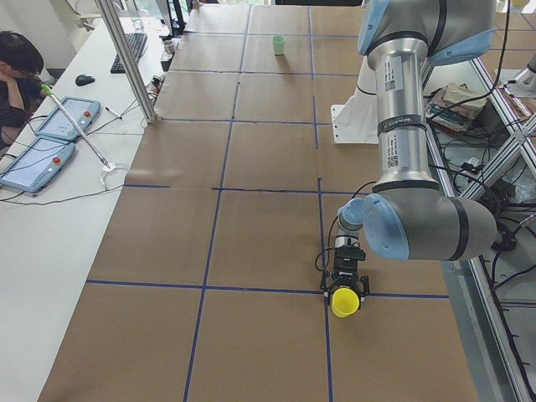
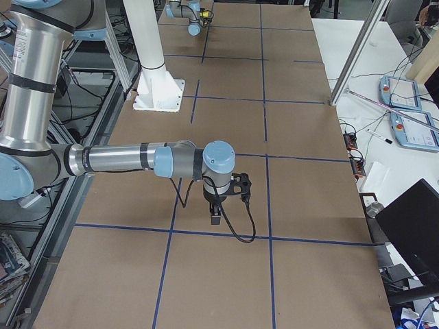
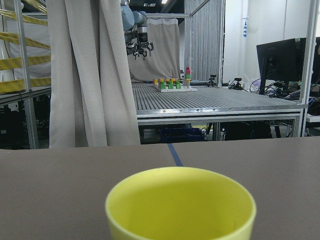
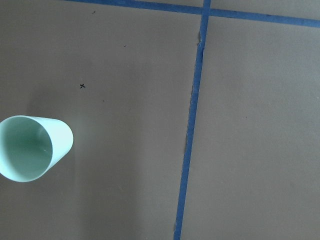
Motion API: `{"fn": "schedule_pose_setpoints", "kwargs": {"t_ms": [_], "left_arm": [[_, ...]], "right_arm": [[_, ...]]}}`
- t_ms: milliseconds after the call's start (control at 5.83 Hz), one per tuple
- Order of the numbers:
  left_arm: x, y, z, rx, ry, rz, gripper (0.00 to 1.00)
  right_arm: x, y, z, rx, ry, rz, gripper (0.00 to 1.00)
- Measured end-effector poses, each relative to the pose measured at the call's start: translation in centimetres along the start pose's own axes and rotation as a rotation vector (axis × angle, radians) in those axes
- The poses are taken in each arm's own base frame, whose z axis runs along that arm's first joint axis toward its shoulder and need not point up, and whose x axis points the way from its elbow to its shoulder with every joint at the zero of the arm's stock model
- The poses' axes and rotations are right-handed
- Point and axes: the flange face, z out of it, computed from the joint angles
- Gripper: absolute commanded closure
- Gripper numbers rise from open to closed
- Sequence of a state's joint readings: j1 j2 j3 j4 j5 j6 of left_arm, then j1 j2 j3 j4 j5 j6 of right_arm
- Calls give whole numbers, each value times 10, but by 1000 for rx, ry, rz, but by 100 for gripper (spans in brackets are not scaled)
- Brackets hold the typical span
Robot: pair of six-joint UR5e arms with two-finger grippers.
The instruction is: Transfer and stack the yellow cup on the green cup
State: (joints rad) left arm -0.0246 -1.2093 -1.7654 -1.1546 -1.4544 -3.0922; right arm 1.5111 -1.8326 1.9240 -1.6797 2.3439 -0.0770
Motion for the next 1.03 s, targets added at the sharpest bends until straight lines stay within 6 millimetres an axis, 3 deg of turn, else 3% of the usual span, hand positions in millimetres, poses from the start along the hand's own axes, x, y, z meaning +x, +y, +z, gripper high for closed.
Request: {"fn": "schedule_pose_setpoints", "kwargs": {"t_ms": [343, 514, 686, 1029], "left_arm": [[-1, 3, 13, 23, 0, 4, 8], [-3, 6, 21, 32, 2, 8, 20], [-4, 9, 27, 40, 4, 12, 44], [-4, 9, 28, 43, 12, 15, 49]], "right_arm": [[0, 0, 0, 1, -1, 0, 0], [0, 0, -1, 2, -1, 0, 0], [-1, 0, -1, 3, -1, -2, 0], [-2, 0, -2, 4, -1, -3, 0]]}}
